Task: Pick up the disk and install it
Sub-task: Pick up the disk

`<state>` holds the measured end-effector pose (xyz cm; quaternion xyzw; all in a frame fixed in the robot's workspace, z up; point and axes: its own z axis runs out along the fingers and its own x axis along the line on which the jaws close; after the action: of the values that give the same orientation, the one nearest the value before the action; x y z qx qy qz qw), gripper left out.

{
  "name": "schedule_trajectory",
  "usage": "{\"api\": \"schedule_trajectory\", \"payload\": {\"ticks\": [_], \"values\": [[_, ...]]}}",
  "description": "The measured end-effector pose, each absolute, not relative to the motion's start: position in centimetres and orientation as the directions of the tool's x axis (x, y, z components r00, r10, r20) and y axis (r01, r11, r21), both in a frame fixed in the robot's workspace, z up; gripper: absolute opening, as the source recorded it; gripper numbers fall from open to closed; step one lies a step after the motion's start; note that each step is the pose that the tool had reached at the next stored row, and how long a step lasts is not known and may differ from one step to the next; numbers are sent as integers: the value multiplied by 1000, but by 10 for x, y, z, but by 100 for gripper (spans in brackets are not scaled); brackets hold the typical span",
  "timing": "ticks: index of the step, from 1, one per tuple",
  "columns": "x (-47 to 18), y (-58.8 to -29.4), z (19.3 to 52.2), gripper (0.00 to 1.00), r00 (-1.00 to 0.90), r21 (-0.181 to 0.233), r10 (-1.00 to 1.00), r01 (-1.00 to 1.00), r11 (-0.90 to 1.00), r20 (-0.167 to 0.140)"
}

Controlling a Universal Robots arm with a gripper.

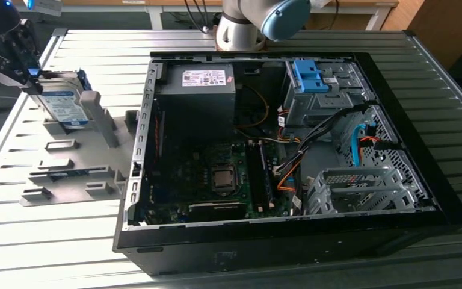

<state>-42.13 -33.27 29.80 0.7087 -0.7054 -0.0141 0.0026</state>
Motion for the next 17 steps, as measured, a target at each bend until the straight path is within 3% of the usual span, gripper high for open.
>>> {"api": "schedule_trajectory", "payload": {"ticks": [8,9,15,17], "values": [[-421,-333,299,38,4,24,-1000,-1000,-5,-16],[-421,-333,299,45,4,24,-1000,-1000,-5,-16],[-421,-333,298,45,4,24,-1000,-1000,-5,-16],[-421,-333,298,36,4,24,-1000,-1000,-5,-16]]}}
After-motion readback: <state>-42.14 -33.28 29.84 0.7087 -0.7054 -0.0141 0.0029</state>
